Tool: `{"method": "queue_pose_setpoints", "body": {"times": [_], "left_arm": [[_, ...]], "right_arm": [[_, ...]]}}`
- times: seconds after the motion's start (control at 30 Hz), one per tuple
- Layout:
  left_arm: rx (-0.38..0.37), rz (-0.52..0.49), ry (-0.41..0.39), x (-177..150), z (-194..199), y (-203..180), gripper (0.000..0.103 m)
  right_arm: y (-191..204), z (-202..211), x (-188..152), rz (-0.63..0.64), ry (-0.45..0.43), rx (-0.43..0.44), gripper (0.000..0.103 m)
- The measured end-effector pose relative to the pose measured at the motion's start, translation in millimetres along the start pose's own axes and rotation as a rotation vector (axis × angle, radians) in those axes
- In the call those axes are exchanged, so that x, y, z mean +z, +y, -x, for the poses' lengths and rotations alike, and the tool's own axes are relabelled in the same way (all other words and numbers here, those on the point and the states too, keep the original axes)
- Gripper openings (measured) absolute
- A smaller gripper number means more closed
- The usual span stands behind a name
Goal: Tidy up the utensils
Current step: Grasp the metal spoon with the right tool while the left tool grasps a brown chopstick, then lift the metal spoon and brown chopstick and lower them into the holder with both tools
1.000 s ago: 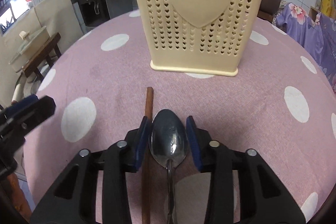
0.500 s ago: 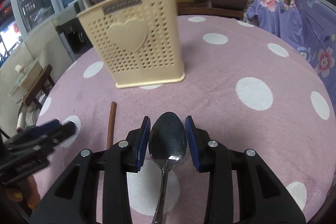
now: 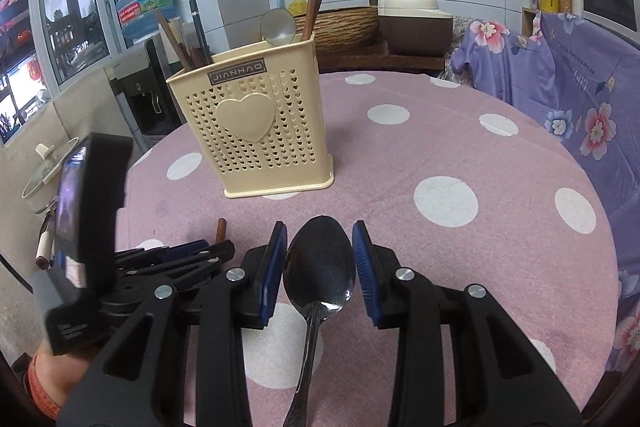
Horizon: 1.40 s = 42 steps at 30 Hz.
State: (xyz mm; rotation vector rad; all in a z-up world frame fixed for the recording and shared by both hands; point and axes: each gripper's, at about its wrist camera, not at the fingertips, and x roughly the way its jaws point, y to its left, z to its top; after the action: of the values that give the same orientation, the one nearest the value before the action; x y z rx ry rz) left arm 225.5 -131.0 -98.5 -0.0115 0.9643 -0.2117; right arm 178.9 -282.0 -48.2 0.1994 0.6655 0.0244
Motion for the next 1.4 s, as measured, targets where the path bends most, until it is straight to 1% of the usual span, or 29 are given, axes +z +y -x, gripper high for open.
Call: {"method": "queue_pose_setpoints", "body": {"times": [0.03,0.1,0.13,0.33,0.6,0.77,1.03,1.2,1.33,1.4], "left_arm": [[0.012,0.001,-0.006,1,0,-1,0.02],[0.039,-0.005,-0.013,2,-2,-2,0.012],[0.046,-0.01,-0.014,3,-3,-2,0.011],[0.054,-0.025,-0.026,4,-3,-4,0.011],[0.028,0.002,-0.031,7,-1,1,0.008],[-0.003,0.008,-0.09,10,23,7,0.008],[-0.07,-0.005,-0.24,16,91,17,0.008],[-0.123,0.011,-0.34,19,133,30,0.008],[-0.15,0.023,-0.385,21,151,40,0.008],[-0.157,0.028,-0.399,21,156,45,0.008]], "right_arm": [[-1,1,0,-0.002,-0.001,0.005,0.035],[-1,2,-1,-0.001,-0.001,0.008,0.035],[-2,2,-1,-0.002,-0.001,0.008,0.035],[-6,1,-2,-0.013,0.001,0.009,0.035],[-6,2,-1,-0.019,-0.009,0.009,0.035],[-8,4,0,-0.03,-0.014,0.019,0.034],[-5,15,6,-0.032,-0.042,0.045,0.034],[0,31,14,-0.024,-0.092,0.06,0.032],[6,37,19,-0.006,-0.11,0.058,0.03],[7,38,21,-0.004,-0.118,0.055,0.027]]}}
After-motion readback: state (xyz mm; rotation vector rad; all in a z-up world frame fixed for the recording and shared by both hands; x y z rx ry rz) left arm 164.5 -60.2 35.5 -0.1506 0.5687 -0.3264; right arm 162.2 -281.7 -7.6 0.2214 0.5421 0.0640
